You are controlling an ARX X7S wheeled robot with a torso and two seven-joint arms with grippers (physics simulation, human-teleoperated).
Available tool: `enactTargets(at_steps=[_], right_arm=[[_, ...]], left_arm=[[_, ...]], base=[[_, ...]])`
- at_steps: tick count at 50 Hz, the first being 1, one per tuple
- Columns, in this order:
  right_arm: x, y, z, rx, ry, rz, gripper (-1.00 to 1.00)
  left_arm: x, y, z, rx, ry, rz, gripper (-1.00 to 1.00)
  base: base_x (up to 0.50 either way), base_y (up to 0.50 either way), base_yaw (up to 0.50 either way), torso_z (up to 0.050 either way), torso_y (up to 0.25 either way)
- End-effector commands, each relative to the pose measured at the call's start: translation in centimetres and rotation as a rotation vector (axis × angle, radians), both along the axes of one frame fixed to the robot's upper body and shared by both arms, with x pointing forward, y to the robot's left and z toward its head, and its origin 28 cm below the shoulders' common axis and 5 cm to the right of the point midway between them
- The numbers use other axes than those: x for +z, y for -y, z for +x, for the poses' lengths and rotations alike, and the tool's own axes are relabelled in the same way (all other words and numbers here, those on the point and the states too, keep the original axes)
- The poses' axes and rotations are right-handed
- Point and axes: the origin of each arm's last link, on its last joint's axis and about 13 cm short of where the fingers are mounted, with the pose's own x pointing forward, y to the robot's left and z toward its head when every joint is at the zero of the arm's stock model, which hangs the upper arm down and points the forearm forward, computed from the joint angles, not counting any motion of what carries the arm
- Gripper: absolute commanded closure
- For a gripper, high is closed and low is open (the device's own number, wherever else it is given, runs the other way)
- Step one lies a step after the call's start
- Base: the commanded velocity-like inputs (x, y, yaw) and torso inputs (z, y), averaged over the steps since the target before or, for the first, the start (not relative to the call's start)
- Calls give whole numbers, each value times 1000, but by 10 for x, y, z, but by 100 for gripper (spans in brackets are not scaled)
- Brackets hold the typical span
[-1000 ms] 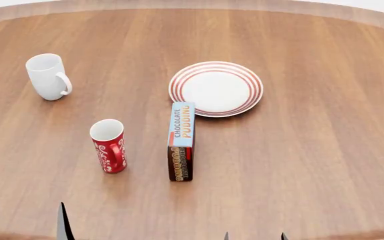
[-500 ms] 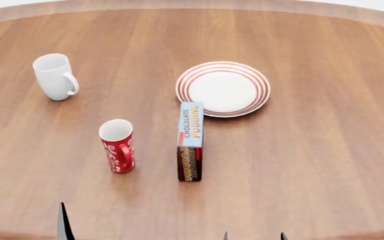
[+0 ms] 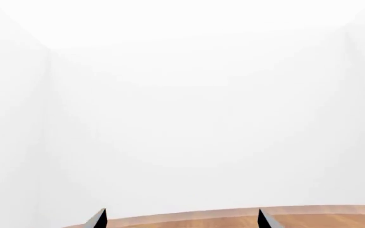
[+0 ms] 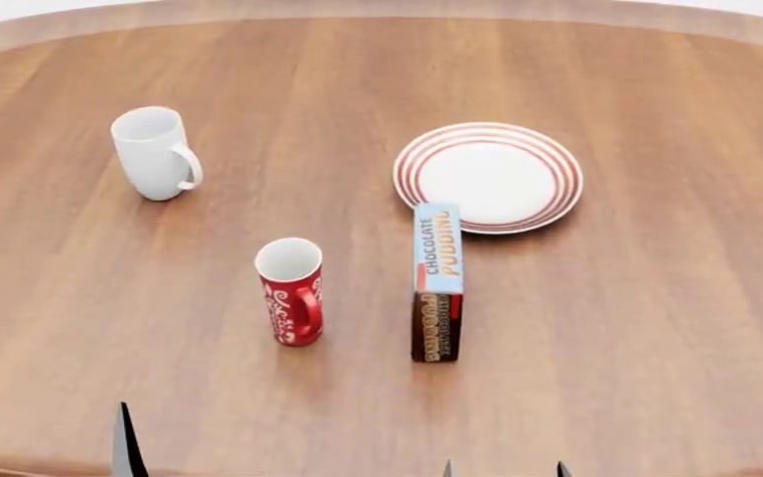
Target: Pick up the red mug and put it on the plate
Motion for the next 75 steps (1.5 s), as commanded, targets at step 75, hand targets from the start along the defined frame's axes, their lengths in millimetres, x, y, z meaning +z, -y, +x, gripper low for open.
enactTargets(at_steps=[75], right_arm=[[-1, 0, 1, -9, 1, 3, -100]], left_arm=[[0, 0, 0, -10, 10, -5, -100]], base=[[0, 178, 0, 0, 0]])
